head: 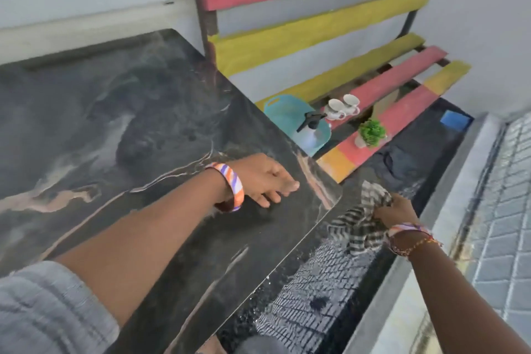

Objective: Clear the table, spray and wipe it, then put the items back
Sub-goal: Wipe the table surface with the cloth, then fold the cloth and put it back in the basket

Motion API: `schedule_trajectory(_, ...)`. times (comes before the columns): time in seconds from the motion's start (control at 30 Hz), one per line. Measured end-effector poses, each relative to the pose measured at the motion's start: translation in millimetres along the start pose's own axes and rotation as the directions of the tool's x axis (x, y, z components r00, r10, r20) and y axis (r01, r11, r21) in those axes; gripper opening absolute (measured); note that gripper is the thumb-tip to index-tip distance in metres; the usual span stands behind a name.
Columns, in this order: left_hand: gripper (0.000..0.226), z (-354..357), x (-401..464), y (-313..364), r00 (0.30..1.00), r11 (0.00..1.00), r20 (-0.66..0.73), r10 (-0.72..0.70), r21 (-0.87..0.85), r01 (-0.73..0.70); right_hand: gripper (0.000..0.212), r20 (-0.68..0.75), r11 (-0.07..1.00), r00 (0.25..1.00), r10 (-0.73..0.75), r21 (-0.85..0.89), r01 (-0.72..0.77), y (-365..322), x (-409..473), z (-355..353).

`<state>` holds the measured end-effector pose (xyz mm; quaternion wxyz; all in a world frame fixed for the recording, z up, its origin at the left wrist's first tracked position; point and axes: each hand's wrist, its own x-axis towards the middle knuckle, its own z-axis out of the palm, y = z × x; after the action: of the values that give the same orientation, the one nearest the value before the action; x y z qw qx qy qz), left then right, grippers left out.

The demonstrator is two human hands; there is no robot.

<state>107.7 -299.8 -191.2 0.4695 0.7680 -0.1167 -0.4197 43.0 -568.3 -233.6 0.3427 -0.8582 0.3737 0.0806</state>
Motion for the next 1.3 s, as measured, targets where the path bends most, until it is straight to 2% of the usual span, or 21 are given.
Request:
schedule_trajectory(0.13, 0.022, 27.3, 39.3, 33.7, 0.996, 0.953, 0.083, 0.018, -0.303, 0.008, 0.041, 0.022, 0.979, 0.980, -0.196, 0.065, 0.194, -12.4, 0.6, -28.8)
schedule_trajectory(0.2, 0.035, 40.8, 56.6, 47.3, 0.997, 0.910, 0.082, 0.005, -0.414, 0.029, 0.052, 0.003, 0.936, 0.940, -0.341, 0.090, 0.339, -25.9, 1.2, -39.5)
schedule_trajectory(0.3, 0.042, 61.9, 88.3, 70.4, 0.996, 0.849, 0.087, -0.005, -0.526, 0.050, 0.063, 0.015, 0.800, 0.806, -0.591, -0.118, 0.588, -44.9, 0.3, -54.1)
schedule_trajectory(0.37, 0.070, 70.3, 107.0, 86.9, 0.999, 0.767, 0.035, -0.010, -0.641, 0.031, 0.066, 0.133, 0.643, 0.682, -0.719, -0.246, 0.726, -53.6, -1.3, -58.1)
schedule_trajectory(0.43, 0.087, 73.3, 128.8, 103.0, 0.993, 0.725, -0.092, -0.075, -0.689, -0.009, 0.069, 0.247, 0.506, 0.530, -0.811, -0.158, 0.848, -52.5, 11.6, -63.4)
schedule_trajectory(0.47, 0.086, 73.2, 138.3, 110.7, 0.984, 0.729, -0.150, -0.092, -0.684, -0.036, 0.070, 0.272, 0.509, 0.499, -0.823, -0.035, 0.860, -46.8, 24.8, -67.1)
schedule_trajectory(0.5, 0.079, 73.2, 148.4, 119.0, 0.978, 0.738, -0.184, -0.094, -0.673, -0.055, 0.070, 0.269, 0.550, 0.506, -0.820, 0.126, 0.825, -42.4, 38.8, -72.6)
schedule_trajectory(0.57, 0.056, 73.5, 168.8, 133.0, 0.973, 0.756, -0.218, -0.077, -0.649, -0.086, 0.068, 0.171, 0.650, 0.660, -0.731, 0.468, 0.599, -29.4, 74.5, -81.7)
schedule_trajectory(0.63, 0.040, 72.5, 189.5, 146.8, 0.977, 0.734, -0.198, -0.073, -0.674, -0.082, 0.063, 0.099, 0.687, 0.844, -0.527, 0.635, 0.354, -16.0, 116.2, -87.5)
schedule_trajectory(0.67, 0.027, 73.2, 199.5, 155.2, 0.984, 0.694, -0.164, -0.075, -0.717, -0.067, 0.068, 0.170, 0.722, 0.891, -0.421, 0.657, 0.216, -12.7, 136.8, -89.8)
schedule_trajectory(0.7, 0.025, 73.0, 206.2, 159.1, 0.989, 0.661, -0.128, -0.067, -0.748, -0.053, 0.079, 0.315, 0.750, 0.888, -0.335, 0.660, 0.049, -11.5, 152.7, -88.2)
schedule_trajectory(0.77, 0.039, 70.8, 221.8, 165.6, 0.982, 0.671, -0.168, -0.084, -0.739, -0.069, 0.103, 0.583, 0.735, 0.754, -0.302, 0.646, -0.205, -12.6, 179.8, -87.1)
schedule_trajectory(0.8, 0.044, 63.9, 228.6, 167.6, 0.963, 0.713, -0.246, -0.113, -0.694, -0.093, 0.101, 0.636, 0.714, 0.695, -0.336, 0.653, -0.253, -16.1, 191.3, -87.7)
schedule_trajectory(0.87, 0.055, 47.7, 235.6, 173.2, 0.943, 0.814, -0.321, -0.091, -0.570, -0.115, 0.083, 0.622, 0.660, 0.654, -0.432, 0.712, -0.241, -25.8, 213.9, -87.7)
schedule_trajectory(0.93, 0.078, 25.8, 237.9, 176.9, 0.936, 0.943, -0.342, -0.080, -0.331, -0.040, 0.071, 0.602, 0.638, 0.631, -0.490, 0.741, -0.211, -43.4, 230.2, -88.0)
schedule_trajectory(0.97, 0.080, 14.8, 235.8, 177.9, 0.915, 0.983, -0.394, -0.090, -0.185, 0.017, 0.068, 0.597, 0.622, 0.622, -0.507, 0.753, -0.215, -53.6, 238.2, -86.3)
schedule_trajectory(1.03, 0.062, -9.7, 233.7, 175.6, 0.853, 0.995, -0.521, -0.043, 0.051, 0.081, 0.066, 0.586, 0.579, 0.598, -0.547, 0.781, -0.236, -75.2, 249.3, -82.3)
schedule_trajectory(1.1, 0.051, -33.0, 230.6, 175.5, 0.813, 0.981, -0.582, 0.031, 0.175, 0.088, 0.038, 0.584, 0.513, 0.586, -0.562, 0.802, -0.306, -98.7, 258.8, -73.8)
schedule_trajectory(1.13, 0.055, -43.8, 229.5, 175.3, 0.810, 0.987, -0.586, 0.034, 0.149, 0.066, 0.030, 0.595, 0.496, 0.601, -0.533, 0.796, -0.348, -110.5, 263.7, -67.4)
schedule_trajectory(1.23, 0.085, -68.3, 232.4, 173.5, 0.840, 0.992, -0.539, 0.053, -0.070, -0.107, 0.041, 0.674, 0.517, 0.605, -0.423, 0.728, -0.450, -142.0, 278.6, -41.4)
schedule_trajectory(1.3, 0.118, -84.7, 241.9, 171.5, 0.859, 0.968, -0.506, 0.078, -0.168, -0.187, 0.051, 0.747, 0.577, 0.539, -0.389, 0.654, -0.489, -167.0, 285.3, -22.1)
